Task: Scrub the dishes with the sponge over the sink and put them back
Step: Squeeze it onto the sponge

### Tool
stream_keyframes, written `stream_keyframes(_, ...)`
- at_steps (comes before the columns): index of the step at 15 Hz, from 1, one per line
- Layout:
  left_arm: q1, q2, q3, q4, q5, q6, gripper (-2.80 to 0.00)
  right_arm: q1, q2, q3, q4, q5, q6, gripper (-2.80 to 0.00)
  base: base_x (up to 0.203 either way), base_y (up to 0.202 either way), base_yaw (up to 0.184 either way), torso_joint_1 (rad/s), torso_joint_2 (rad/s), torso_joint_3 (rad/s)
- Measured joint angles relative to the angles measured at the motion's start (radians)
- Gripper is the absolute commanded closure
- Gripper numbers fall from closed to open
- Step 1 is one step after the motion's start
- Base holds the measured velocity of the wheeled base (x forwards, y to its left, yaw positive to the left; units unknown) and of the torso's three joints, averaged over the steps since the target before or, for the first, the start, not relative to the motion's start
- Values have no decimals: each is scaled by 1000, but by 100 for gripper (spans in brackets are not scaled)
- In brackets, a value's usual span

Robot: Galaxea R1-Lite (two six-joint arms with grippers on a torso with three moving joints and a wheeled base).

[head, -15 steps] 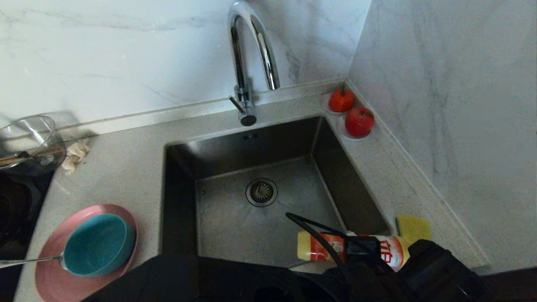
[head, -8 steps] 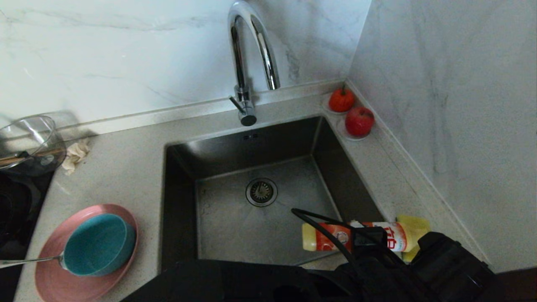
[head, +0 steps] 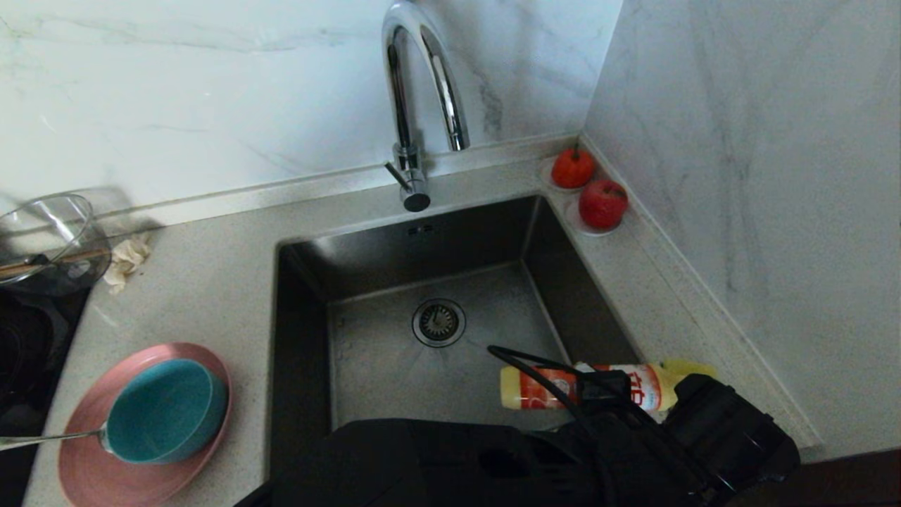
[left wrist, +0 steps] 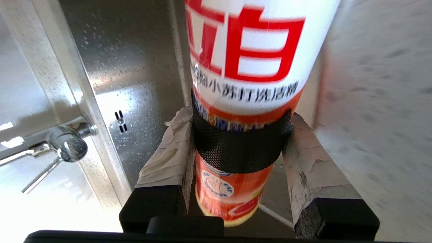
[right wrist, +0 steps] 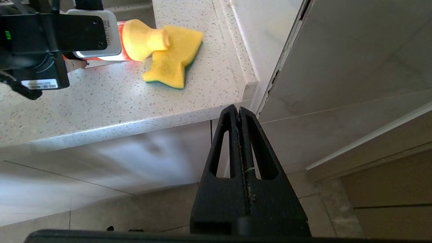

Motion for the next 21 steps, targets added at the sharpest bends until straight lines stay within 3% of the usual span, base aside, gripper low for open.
stream_keyframes(10, -14, -35, -7, 9, -1, 52, 0, 0, 0, 0, 0, 0, 0, 0, 0, 0, 0, 0, 0, 0)
stream_keyframes(16, -21, -67, -6, 119, 1, 69, 0, 0, 0, 0, 1, 0, 0, 0, 0, 0, 0, 0, 0, 0)
stream_keyframes(21, -21, -90, -7, 129, 1, 112, 0, 0, 0, 0, 0, 0, 0, 0, 0, 0, 0, 0, 0, 0)
